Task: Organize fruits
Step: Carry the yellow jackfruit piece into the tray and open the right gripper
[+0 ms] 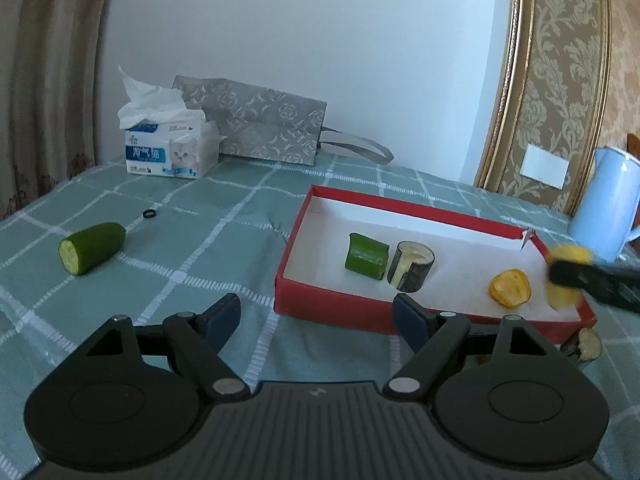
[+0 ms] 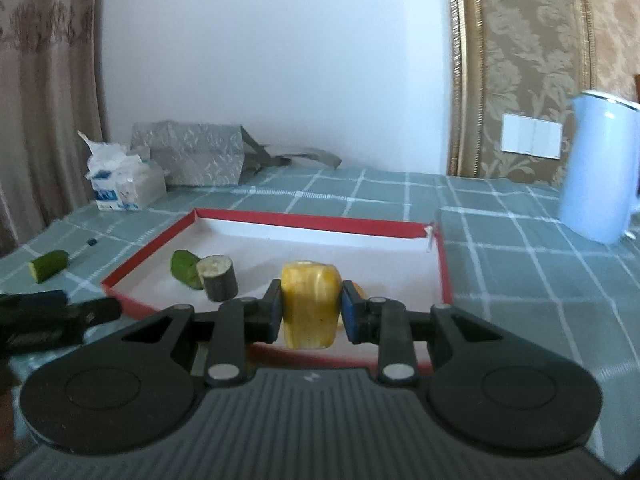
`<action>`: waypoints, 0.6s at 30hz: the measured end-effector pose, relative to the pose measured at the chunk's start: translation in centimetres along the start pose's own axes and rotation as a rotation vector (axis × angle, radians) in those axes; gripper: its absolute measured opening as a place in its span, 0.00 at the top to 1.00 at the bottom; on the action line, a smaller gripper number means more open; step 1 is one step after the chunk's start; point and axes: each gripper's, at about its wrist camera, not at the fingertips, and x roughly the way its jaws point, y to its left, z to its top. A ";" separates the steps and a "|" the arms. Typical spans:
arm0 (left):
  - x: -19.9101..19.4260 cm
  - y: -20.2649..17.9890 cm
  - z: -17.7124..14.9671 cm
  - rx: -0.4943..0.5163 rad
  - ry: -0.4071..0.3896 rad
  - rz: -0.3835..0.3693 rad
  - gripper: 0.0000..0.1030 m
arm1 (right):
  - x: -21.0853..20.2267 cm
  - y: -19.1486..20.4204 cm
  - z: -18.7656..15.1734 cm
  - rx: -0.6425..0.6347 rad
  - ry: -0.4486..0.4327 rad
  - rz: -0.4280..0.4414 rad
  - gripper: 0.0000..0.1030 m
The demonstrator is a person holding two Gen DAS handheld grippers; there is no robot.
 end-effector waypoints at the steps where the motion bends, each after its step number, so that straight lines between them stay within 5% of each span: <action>1: 0.0 -0.1 0.0 0.008 0.000 0.005 0.19 | 1.2 0.3 0.4 -0.009 0.015 0.000 0.72; 11: 0.9 -0.4 -0.1 0.036 0.033 0.023 0.19 | 8.8 2.3 1.1 -0.099 0.131 -0.055 0.72; 16: 1.1 -0.6 -0.2 0.045 0.042 0.026 0.19 | 9.7 2.1 1.2 -0.081 0.148 -0.067 0.73; 18: 1.1 -0.6 -0.2 0.048 0.046 0.029 0.19 | 9.3 1.8 1.3 -0.055 0.143 -0.060 0.66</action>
